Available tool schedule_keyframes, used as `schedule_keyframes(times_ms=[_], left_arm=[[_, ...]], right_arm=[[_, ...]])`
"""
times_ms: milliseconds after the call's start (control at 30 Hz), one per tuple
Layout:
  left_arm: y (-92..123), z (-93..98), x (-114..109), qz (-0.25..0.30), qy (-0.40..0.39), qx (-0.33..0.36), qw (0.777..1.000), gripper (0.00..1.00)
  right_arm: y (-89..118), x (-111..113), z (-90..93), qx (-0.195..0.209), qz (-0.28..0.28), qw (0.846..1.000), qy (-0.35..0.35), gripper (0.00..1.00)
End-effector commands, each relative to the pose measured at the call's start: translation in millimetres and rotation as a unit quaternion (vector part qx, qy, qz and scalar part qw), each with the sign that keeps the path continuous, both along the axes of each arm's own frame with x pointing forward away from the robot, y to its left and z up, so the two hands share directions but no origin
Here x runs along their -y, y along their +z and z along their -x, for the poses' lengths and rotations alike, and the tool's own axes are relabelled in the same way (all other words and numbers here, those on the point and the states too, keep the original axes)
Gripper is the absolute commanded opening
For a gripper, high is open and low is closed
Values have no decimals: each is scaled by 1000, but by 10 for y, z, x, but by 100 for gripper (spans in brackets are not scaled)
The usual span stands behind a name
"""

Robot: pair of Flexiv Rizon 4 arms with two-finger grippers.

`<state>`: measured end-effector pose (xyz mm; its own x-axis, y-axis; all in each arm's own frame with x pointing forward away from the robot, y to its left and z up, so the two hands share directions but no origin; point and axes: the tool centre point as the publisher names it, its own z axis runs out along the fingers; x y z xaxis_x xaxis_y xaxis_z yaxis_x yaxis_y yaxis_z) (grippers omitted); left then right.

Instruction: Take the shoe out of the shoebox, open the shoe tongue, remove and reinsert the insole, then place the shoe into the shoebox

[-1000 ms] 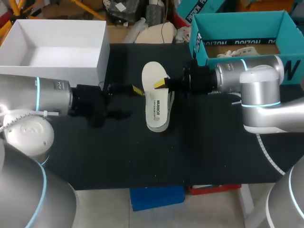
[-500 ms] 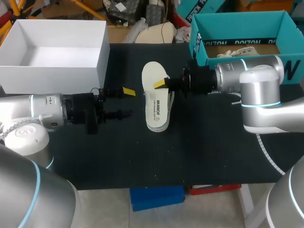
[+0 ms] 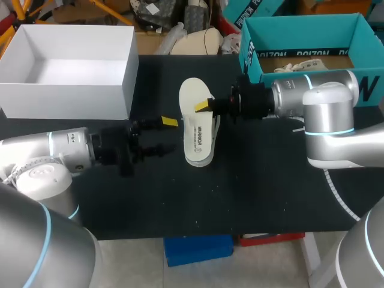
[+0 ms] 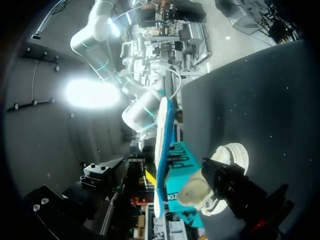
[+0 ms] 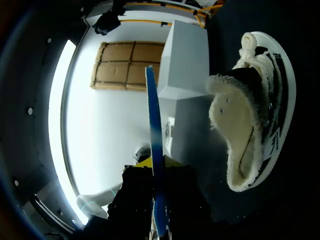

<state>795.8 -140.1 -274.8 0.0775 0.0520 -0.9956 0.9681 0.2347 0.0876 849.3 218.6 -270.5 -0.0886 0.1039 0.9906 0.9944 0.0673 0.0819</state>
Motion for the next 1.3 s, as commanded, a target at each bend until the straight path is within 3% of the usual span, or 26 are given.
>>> schedule_keyframes(times_ms=[33,100,200,267,367,633,767,1067,1100,1200,1233,1267,1300], left_arm=[[5,-104,147,4,6,0,1000,91],[23,-143,190,12,10,-2,1000,79],[33,-201,246,25,14,-7,1000,50],[26,-241,284,26,15,-5,1000,51],[10,-288,339,31,10,-4,999,44],[-5,-351,463,52,0,-1,999,46],[2,-355,504,59,-6,1,998,42],[22,-402,578,74,-14,5,997,18],[26,-406,585,75,-14,5,997,6],[29,-408,596,75,-16,7,997,0],[29,-408,596,72,-16,7,997,0],[29,-407,595,72,-15,7,997,0],[30,-399,586,69,-14,5,997,0]], right_arm=[[-1,-8,4,0,1,1000,-1,0],[-1,-8,4,0,1,1000,-1,0],[-1,-8,4,0,1,1000,-1,0],[-1,-8,4,0,1,1000,-1,0],[-1,-8,4,0,1,1000,-1,0],[-1,-8,4,0,1,1000,-1,0],[-1,-8,4,0,1,1000,-1,0],[-1,-8,4,0,1,1000,-1,0],[-1,-8,4,0,1,1000,-1,0],[6,14,4,3,-7,1000,-3,0],[16,36,5,5,-11,1000,-10,32],[26,59,5,9,-11,1000,-17,100],[35,82,6,13,-9,1000,-22,100]])
